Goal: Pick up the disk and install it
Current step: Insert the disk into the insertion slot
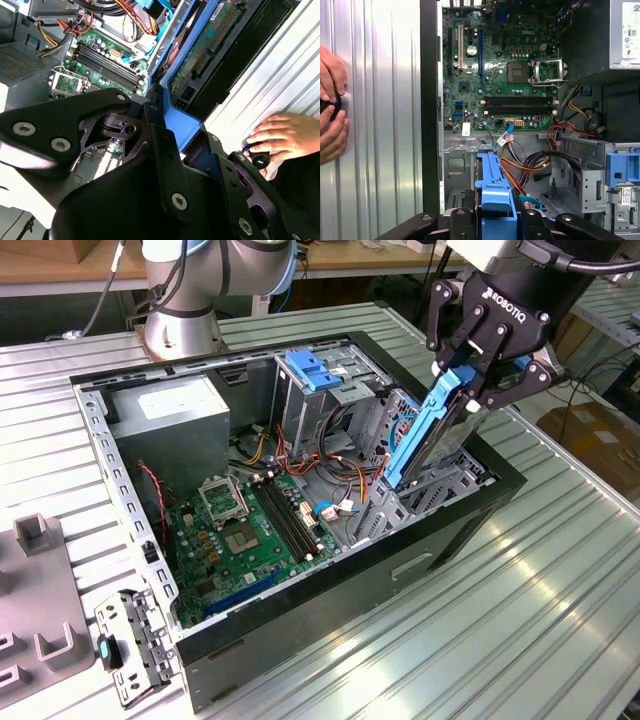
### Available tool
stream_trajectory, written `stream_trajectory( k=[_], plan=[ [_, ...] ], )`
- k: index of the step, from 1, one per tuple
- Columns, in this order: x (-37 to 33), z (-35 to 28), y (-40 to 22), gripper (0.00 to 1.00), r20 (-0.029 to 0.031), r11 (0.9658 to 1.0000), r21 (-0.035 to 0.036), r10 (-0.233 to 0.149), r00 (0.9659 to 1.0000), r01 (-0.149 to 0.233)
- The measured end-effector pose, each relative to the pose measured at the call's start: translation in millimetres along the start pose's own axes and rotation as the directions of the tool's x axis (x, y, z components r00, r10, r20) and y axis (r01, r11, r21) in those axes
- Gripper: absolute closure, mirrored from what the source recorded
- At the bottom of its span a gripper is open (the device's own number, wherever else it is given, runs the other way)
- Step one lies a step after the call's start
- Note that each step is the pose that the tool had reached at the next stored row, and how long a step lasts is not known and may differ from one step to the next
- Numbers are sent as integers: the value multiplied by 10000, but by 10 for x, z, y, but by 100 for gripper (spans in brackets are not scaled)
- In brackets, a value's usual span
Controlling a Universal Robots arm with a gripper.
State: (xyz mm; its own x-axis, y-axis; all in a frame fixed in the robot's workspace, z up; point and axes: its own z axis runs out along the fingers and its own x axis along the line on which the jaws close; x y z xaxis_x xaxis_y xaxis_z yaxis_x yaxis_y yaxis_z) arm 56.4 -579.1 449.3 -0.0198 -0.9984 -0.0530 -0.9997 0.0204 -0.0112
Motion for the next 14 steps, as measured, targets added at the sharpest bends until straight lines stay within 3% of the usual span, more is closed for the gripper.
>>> stream_trajectory(
  k=[14],
  plan=[
    [5, 84, -3, 63, -1, 10000, 2, 38, 10000, -38]
  ],
)
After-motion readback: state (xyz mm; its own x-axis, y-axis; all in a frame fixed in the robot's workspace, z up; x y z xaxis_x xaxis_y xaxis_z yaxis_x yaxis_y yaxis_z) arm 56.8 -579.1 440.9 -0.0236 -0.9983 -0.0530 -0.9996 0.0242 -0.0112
